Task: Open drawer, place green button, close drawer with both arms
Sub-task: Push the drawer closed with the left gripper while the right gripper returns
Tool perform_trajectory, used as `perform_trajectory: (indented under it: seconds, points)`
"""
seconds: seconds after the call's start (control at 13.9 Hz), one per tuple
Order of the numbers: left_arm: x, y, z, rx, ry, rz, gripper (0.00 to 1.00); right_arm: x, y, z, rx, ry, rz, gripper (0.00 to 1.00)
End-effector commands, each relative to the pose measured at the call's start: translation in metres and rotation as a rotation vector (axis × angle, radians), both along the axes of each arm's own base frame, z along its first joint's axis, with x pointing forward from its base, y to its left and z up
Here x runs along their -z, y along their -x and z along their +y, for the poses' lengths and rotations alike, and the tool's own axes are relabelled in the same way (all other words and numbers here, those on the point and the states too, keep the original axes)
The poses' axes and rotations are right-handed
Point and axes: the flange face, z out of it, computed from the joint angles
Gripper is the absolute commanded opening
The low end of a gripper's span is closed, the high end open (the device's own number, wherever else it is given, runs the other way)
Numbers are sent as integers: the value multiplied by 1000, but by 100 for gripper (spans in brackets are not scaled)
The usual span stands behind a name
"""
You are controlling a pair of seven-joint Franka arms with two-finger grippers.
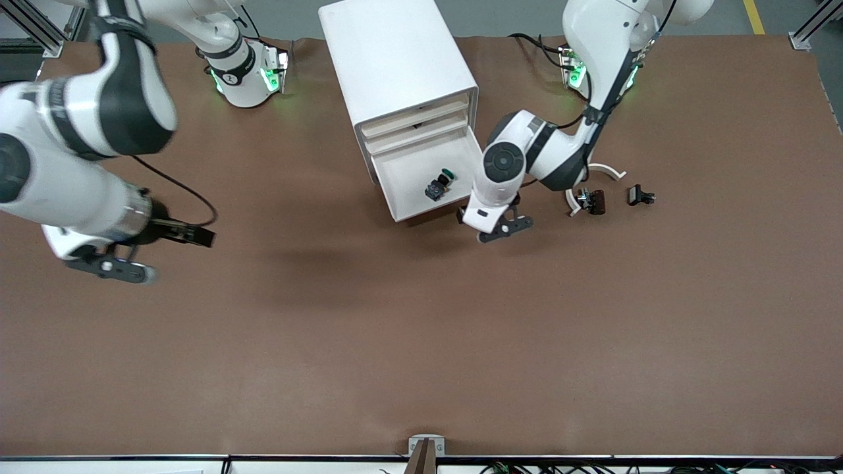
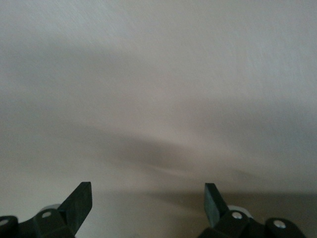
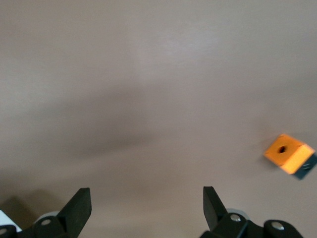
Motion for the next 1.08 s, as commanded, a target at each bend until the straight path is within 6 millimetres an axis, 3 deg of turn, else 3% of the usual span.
perform_trajectory:
  seconds: [0.0, 0.22, 0.36, 0.5, 0.86, 1.0]
  points:
    - [4, 19, -17, 23, 0, 15, 100, -7, 20, -45, -68, 28, 3, 100]
    - [5, 44, -41, 16, 9, 35, 100, -10, 19, -87, -113, 36, 3, 100]
    - [5, 59, -54, 2, 19, 56, 100, -16, 21, -89, -124, 35, 23, 100]
    - [6, 73, -66, -20, 43, 94, 100, -42, 21, -94, -97, 37, 23, 100]
    - [21, 114, -94, -143, 72, 223, 100, -60, 19, -102, -80, 15, -22, 100]
    - [21, 117, -98, -201, 99, 272, 100, -68, 22, -101, -76, 11, -37, 100]
